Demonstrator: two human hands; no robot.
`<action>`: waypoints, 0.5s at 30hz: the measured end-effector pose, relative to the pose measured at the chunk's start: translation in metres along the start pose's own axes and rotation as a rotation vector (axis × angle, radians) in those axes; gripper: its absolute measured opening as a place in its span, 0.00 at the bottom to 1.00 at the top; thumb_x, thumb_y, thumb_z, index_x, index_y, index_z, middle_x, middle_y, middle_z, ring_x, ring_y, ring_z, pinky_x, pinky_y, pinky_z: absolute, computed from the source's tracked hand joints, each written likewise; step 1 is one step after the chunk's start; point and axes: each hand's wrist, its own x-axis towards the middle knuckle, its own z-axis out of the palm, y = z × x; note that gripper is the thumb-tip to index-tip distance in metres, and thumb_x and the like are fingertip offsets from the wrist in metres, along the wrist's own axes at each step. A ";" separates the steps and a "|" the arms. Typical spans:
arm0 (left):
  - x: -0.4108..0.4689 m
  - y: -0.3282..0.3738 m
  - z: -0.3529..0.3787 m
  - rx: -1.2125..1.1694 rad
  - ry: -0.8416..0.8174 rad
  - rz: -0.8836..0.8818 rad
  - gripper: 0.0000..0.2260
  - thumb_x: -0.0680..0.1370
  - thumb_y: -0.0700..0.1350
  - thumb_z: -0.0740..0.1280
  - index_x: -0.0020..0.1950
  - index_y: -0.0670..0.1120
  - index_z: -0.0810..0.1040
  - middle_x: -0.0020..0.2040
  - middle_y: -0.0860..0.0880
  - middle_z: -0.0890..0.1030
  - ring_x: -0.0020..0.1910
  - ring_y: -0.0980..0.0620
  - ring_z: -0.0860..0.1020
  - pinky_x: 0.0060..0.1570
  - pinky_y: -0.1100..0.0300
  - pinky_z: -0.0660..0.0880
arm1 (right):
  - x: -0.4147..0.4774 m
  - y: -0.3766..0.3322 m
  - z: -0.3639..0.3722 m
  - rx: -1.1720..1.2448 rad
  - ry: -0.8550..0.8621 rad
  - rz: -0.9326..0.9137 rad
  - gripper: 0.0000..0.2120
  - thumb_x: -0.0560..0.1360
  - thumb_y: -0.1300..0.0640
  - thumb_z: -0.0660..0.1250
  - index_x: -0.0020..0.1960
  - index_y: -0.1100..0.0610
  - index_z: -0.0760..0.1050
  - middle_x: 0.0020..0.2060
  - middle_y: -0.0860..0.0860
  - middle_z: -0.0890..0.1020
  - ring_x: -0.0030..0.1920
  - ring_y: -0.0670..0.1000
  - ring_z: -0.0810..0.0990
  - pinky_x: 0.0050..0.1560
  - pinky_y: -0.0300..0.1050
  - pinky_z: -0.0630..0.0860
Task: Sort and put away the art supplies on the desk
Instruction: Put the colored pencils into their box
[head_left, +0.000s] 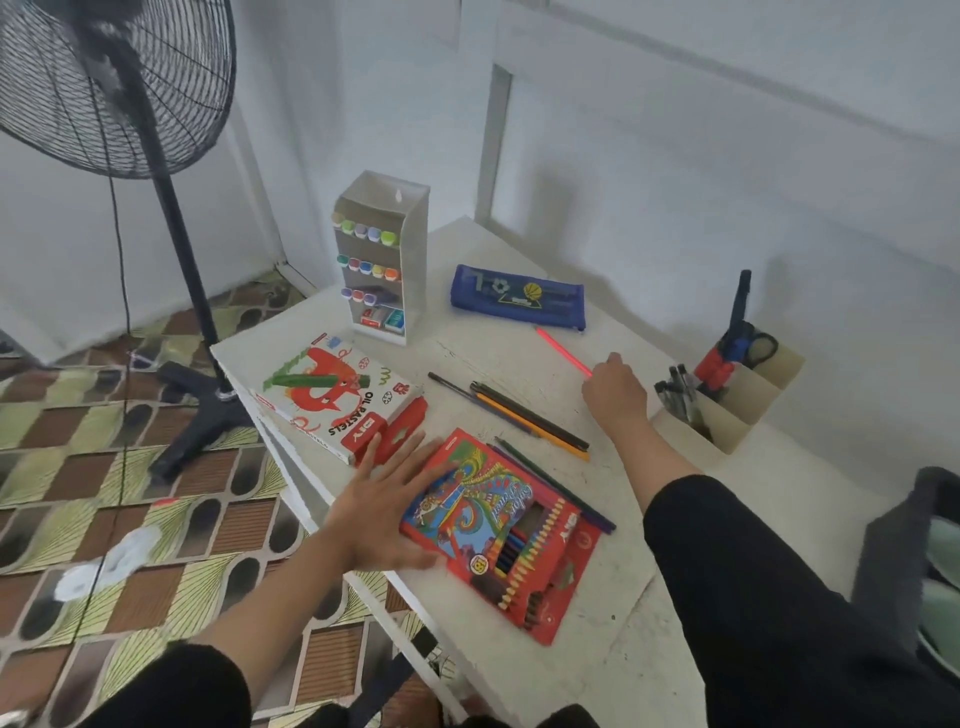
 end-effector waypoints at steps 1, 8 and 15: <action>-0.001 0.000 0.000 0.001 0.003 -0.001 0.46 0.65 0.80 0.53 0.78 0.59 0.48 0.79 0.54 0.47 0.77 0.52 0.41 0.71 0.44 0.31 | 0.000 0.000 0.002 -0.015 0.004 -0.001 0.11 0.79 0.63 0.55 0.54 0.64 0.75 0.55 0.58 0.72 0.51 0.58 0.75 0.42 0.46 0.71; 0.000 0.000 0.000 0.005 -0.008 0.001 0.46 0.65 0.80 0.54 0.78 0.58 0.48 0.78 0.52 0.49 0.77 0.53 0.39 0.71 0.44 0.31 | -0.015 0.005 0.002 0.305 0.116 0.068 0.08 0.76 0.60 0.63 0.47 0.63 0.79 0.44 0.57 0.80 0.42 0.54 0.77 0.39 0.44 0.73; -0.001 0.001 -0.002 0.007 -0.016 0.015 0.45 0.66 0.80 0.52 0.77 0.56 0.53 0.78 0.50 0.53 0.77 0.52 0.43 0.72 0.45 0.35 | -0.118 0.008 -0.023 0.895 0.163 0.135 0.03 0.71 0.61 0.71 0.40 0.57 0.78 0.33 0.48 0.80 0.31 0.43 0.74 0.32 0.28 0.71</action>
